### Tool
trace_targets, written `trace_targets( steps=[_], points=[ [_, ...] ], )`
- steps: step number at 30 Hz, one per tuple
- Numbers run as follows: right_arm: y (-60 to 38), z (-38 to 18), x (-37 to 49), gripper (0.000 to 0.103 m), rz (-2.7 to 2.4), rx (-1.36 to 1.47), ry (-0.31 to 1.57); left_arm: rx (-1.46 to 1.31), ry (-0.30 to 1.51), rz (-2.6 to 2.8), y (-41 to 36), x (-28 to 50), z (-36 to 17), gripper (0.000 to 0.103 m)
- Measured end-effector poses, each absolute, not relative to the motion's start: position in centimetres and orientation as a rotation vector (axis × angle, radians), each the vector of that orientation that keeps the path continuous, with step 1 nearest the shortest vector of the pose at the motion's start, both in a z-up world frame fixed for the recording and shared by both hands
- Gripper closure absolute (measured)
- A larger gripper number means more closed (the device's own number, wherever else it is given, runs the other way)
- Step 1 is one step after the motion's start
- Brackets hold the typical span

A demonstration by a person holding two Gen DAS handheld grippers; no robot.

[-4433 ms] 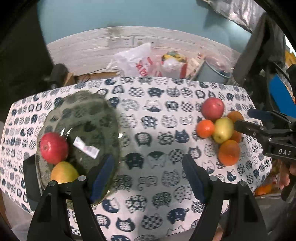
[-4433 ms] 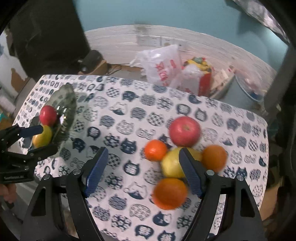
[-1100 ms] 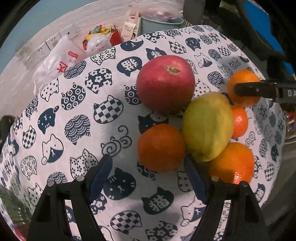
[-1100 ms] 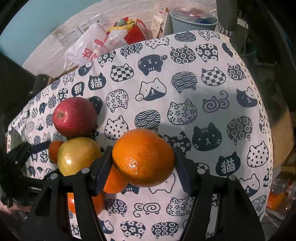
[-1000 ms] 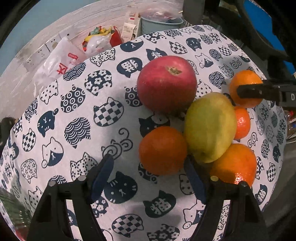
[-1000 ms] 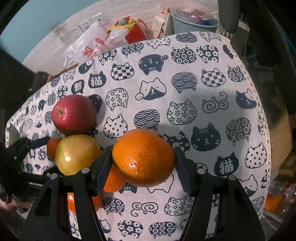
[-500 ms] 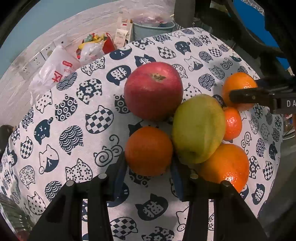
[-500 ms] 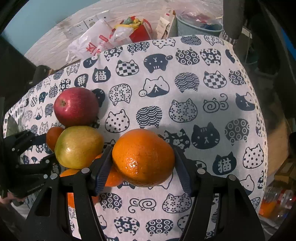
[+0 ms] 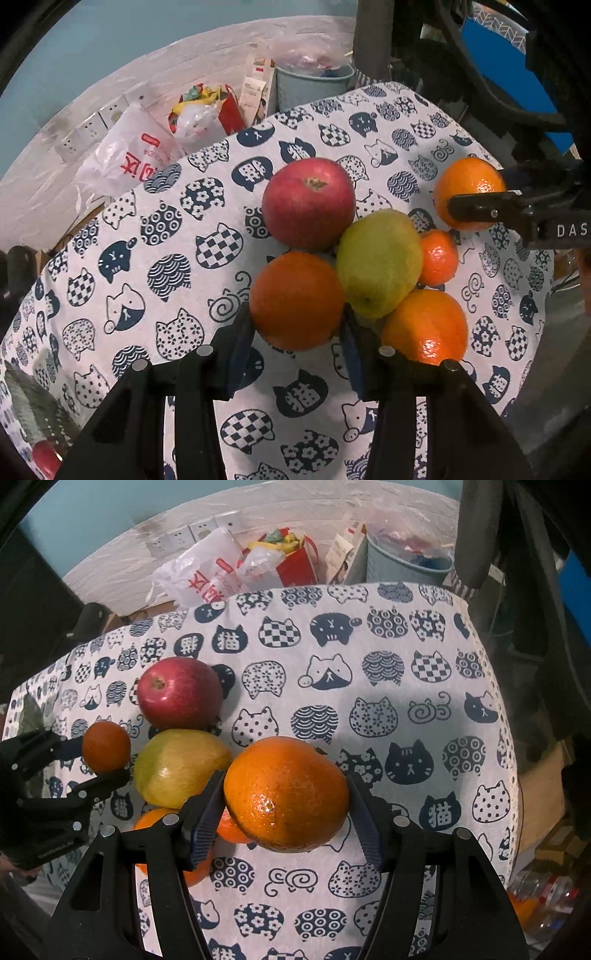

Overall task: Organize fruits
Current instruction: 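Grasp an orange with left tool while right tool lifts its large orange, then carry the orange in left tool into the glass bowl while right tool follows with its orange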

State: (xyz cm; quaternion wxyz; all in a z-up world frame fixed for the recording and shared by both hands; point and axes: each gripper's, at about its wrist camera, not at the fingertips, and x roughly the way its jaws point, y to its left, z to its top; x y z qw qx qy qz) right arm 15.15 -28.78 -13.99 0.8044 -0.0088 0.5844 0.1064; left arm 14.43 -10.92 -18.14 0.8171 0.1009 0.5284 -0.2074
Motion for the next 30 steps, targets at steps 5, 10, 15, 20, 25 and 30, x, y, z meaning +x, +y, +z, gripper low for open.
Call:
trace_targets(
  steps=[5,10,15,20,25,30],
  points=[
    [-28.1,-12.7,14.6,0.038,0.245,-0.036,1.222,0.193,1.104,-0.436,-10.4,13.6,-16.8,0.057],
    [-27.0,-11.0,13.9,0.038,0.270,-0.061,1.177,0.166,1.077,-0.417,-9.4,12.7,-15.2,0.057],
    [-25.7,-9.4,13.3,0.038,0.307,-0.070,1.141,0.136,1.049,-0.399,-8.2,11.7,-13.5,0.057],
    [-24.3,-8.2,12.8,0.038,0.336,-0.079,1.116,0.118,1.031,-0.385,-7.0,10.7,-12.2,0.057],
    [-23.1,-7.4,12.5,0.038,0.363,-0.087,1.099,0.095,1.016,-0.364,-5.8,9.8,-11.1,0.057],
    [-21.5,-6.5,12.1,0.038,0.396,-0.099,1.081,0.083,0.996,-0.342,-4.5,9.2,-10.5,0.057]
  ],
)
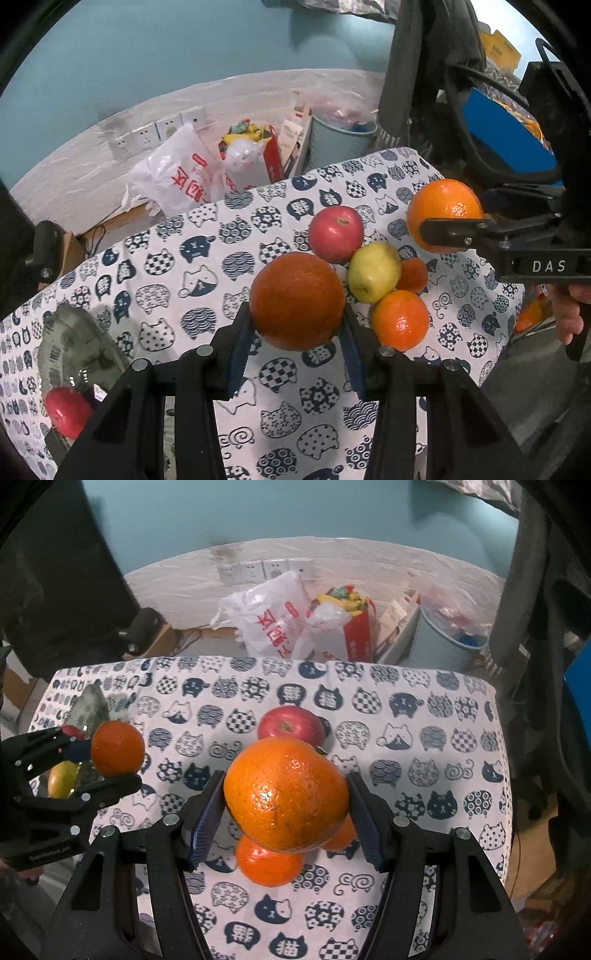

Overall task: Organize fruits
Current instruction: 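Carry the orange in left tool into the glass bowl while right tool follows with its orange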

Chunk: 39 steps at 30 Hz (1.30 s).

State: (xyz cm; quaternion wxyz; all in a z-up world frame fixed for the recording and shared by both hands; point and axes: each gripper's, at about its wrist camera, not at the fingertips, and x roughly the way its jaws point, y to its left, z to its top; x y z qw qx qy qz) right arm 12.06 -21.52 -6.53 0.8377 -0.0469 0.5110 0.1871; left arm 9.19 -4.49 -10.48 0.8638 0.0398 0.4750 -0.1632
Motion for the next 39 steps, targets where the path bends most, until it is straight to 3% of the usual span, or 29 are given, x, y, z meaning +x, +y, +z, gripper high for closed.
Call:
trace_targets(
  steps=[39],
  points=[
    [-4.1,-5.1,10.8,0.038,0.680,-0.184,1.058,-0.123,1.002,-0.056,11.5,3.2,-11.2,0.057]
  ],
)
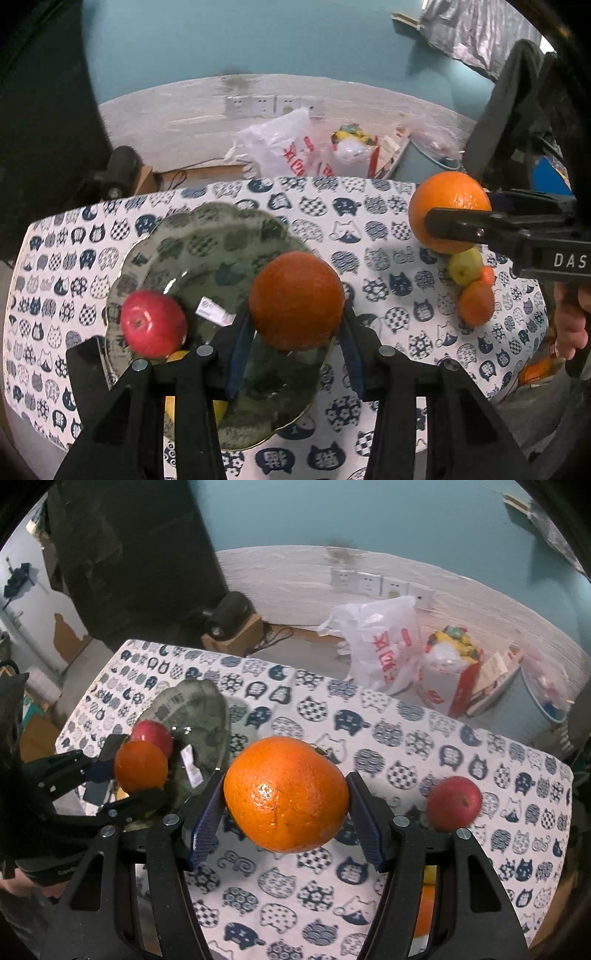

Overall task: Organize fruits
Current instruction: 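Carry the orange in left tool into the glass bowl while right tool follows with its orange, then open left tool in the bowl while right tool lowers its orange beside it and opens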

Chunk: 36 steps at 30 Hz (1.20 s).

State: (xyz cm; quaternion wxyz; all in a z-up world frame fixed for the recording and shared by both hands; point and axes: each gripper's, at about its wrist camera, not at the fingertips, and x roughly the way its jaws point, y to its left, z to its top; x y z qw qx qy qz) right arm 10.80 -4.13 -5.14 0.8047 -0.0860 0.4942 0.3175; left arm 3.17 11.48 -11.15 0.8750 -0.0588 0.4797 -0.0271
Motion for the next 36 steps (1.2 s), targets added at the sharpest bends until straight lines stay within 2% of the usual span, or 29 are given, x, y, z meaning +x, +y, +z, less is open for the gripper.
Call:
trace_targets(
  steps=[24,36],
  points=[
    [2.5,-8.2,10.4,0.038,0.779,-0.232,1.122,-0.242,1.154,0.000,15.1,2.8,-17.4,0.057],
    [4.0,-9.1,10.3,0.038,0.803,-0.245,1.134,-0.272,1.159,0.009,15.5,2.6,-17.3,0.055]
  ],
)
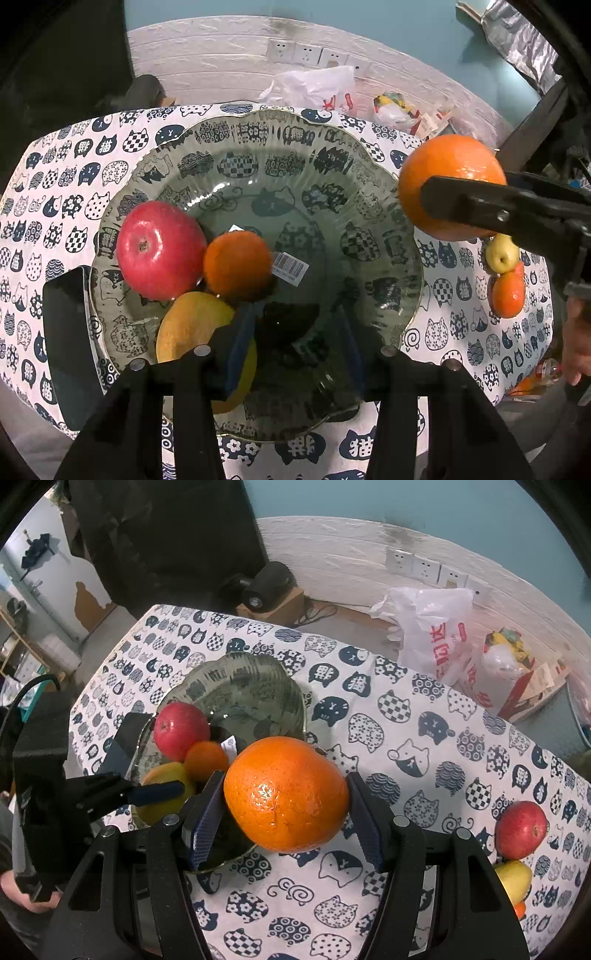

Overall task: Organize fruits
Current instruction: 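Open left tool in the bowl while right tool lowers its orange beside it and opens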

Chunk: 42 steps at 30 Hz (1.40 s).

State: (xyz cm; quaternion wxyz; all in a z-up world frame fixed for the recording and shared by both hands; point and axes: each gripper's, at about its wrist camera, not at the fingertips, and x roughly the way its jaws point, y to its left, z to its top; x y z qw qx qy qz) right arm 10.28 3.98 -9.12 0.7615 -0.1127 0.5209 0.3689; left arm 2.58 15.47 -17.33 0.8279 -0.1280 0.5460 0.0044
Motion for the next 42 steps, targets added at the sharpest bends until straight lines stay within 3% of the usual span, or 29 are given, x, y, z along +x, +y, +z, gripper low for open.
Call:
trace_targets(
  steps=[5,10,33,42],
  points=[
    [4.7,-9.4,10.2,0.038,0.818,-0.249,1.129,-0.296,1.146,0.015,15.9,1.9,-16.6,0.053],
    [5.5,-9.6,10.2,0.038,0.834,-0.253,1.124,-0.323,1.115,0.036,16.6,1.3,-15.6,0.043],
    [9.0,-12.5,9.3,0.037,0.870,-0.356,1.152,-0.364,1.099,0.122,19.4,-0.5,-14.9,0.043],
    [8.5,-12.5,9.8,0.042,0.885,-0.308,1.169,-0.347,1.103,0.118,19.1,-0.4,-14.8,0.043]
  ],
)
